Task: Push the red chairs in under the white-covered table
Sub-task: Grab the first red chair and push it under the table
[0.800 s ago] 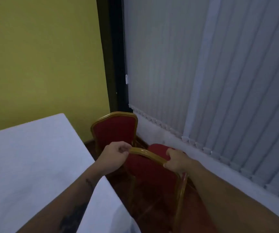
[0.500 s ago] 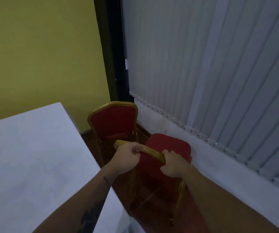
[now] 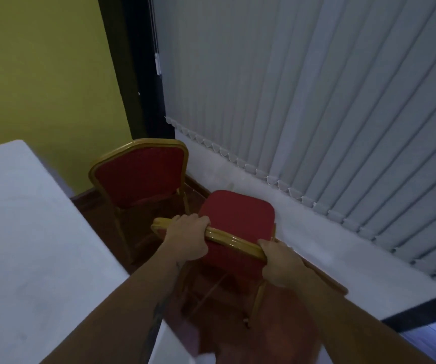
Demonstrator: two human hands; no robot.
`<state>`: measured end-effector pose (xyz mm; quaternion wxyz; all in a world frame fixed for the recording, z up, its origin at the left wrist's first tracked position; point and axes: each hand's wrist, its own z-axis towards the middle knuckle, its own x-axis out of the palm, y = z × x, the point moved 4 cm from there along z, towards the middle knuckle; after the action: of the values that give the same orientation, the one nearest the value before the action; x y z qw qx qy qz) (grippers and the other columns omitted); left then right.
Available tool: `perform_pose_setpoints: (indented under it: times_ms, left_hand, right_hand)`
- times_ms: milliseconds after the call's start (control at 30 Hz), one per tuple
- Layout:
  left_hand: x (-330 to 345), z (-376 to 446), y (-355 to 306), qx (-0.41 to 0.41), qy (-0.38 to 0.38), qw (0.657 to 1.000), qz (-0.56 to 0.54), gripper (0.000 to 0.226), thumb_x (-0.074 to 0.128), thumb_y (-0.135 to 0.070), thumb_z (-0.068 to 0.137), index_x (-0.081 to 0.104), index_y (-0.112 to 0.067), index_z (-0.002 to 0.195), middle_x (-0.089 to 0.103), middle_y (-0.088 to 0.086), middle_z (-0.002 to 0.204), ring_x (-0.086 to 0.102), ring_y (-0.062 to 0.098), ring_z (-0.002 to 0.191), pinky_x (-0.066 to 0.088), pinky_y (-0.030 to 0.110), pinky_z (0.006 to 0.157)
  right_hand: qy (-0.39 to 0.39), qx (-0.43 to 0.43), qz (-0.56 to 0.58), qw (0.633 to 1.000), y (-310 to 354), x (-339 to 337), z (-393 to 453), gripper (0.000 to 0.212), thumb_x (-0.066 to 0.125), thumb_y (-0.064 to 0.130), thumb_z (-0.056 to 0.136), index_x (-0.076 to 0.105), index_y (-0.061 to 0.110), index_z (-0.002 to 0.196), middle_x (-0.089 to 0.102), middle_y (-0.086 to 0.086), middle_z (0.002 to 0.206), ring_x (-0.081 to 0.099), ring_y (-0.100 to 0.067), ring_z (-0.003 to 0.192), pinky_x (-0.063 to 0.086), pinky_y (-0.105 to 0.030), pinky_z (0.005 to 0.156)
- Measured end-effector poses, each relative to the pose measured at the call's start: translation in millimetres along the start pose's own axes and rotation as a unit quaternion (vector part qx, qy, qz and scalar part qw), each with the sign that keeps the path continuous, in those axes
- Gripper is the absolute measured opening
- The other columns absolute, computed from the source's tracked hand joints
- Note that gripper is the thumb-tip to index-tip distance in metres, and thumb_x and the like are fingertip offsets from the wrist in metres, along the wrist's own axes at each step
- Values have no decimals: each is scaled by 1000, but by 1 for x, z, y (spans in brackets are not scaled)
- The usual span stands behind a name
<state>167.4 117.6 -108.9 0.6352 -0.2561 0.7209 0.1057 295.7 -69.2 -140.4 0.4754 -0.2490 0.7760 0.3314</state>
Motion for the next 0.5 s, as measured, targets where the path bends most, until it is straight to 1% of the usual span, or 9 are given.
perform_pose_setpoints:
  times_ms: [67,167,267,333,400,500]
  left_hand:
    - [-1,7,2,-15,14,1000,-15,45,59,-23,78,60,-27,123,66,-2,114,62,24,107,43,38,93]
    - [-3,11,1,-29,22,999,-1,38,57,-25,79,68,-25,115,69,-2,107,64,24,101,45,38,90]
    - [-6,8,-3,-42,29,999,17,31,56,-26,80,68,-21,108,69,1,105,64,25,99,45,38,87]
    - [-6,5,-10,-40,41,998,24,31,54,-24,80,67,-19,108,68,3,106,63,26,100,46,39,86]
    - [-4,1,-21,-44,57,997,25,32,54,-24,79,67,-18,108,68,3,106,62,27,101,47,41,88]
    - [-1,-5,-45,-55,74,996,19,33,56,-24,78,67,-17,108,66,4,107,63,29,102,48,42,89]
  right_hand:
    - [-1,8,7,1000,-1,2,0,42,62,10,78,59,26,116,59,4,101,64,-25,101,53,-36,83]
    - [8,3,5,1000,-1,2,1,52,62,13,76,58,28,126,64,0,111,65,-26,106,56,-39,87]
    - [28,-22,-7,999,-1,-2,3,54,66,12,78,57,28,130,63,0,117,63,-23,106,54,-35,89]
    - [42,-40,-23,998,-5,-7,4,52,67,10,80,58,28,128,62,0,114,61,-21,103,52,-31,85]
    - [55,-60,-36,996,-13,-16,4,46,66,8,80,60,29,121,60,2,106,59,-19,95,46,-27,78]
    - [76,-66,-56,993,-35,-32,5,39,63,5,82,65,24,116,54,3,98,53,-17,86,42,-26,72]
